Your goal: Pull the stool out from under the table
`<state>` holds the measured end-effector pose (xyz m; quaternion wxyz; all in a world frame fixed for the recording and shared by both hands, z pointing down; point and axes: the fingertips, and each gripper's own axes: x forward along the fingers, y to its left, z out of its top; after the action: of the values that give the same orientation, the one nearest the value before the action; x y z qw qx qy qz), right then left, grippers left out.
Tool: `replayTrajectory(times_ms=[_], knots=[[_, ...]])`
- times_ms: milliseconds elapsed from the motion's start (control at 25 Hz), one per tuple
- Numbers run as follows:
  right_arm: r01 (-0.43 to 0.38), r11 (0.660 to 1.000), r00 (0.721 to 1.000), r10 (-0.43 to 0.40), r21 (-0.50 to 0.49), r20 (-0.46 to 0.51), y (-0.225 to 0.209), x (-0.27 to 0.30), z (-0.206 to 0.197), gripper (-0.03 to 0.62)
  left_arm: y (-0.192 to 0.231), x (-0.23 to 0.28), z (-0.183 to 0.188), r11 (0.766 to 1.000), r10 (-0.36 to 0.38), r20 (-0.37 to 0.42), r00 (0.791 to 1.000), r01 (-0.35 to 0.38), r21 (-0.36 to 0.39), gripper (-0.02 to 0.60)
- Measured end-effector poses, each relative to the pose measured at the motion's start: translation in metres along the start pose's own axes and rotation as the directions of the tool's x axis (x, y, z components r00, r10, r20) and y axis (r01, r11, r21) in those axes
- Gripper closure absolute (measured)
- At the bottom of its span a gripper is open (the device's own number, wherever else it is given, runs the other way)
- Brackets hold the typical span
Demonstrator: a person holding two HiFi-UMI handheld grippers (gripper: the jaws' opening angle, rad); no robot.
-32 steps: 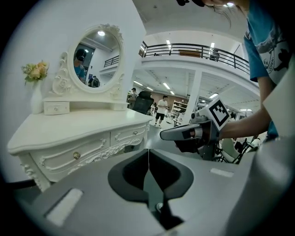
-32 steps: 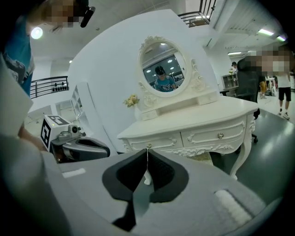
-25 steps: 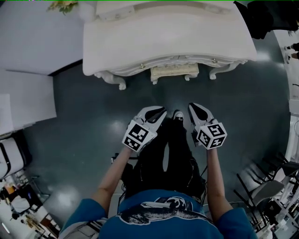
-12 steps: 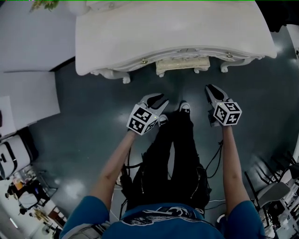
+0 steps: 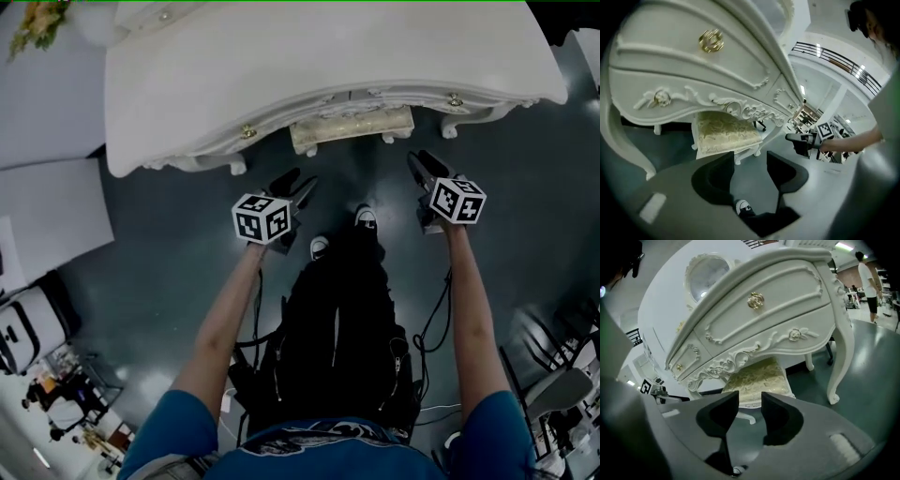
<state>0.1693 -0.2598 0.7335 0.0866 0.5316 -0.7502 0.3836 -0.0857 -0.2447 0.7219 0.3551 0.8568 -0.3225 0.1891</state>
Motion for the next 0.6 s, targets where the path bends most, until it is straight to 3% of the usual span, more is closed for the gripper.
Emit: replayTrajectory(times_ms=[80, 320, 600], knots=[[0.009, 1.000, 1.000, -0.009, 0.018, -0.001, -0.017, 0.010, -0.004, 0.432, 0.016, 0.016, -0.006, 0.999, 0.019, 0.000, 1.000, -0.019, -0.032, 0.344], [-0.012, 0.997, 1.000, 0.011, 0.072, 0.016, -0.052, 0.035, -0.012, 0.394, 0.053, 0.054, -0.025, 0.996, 0.075, -0.015, 0.997, -0.076, -0.039, 0.288], [-0.042, 0.994, 0.998, 0.037, 0.103, 0.053, -0.077, 0.079, -0.005, 0.314, 0.112, 0.083, -0.026, 0.973, 0.159, 0.071, 0.985, -0.145, -0.178, 0.248]])
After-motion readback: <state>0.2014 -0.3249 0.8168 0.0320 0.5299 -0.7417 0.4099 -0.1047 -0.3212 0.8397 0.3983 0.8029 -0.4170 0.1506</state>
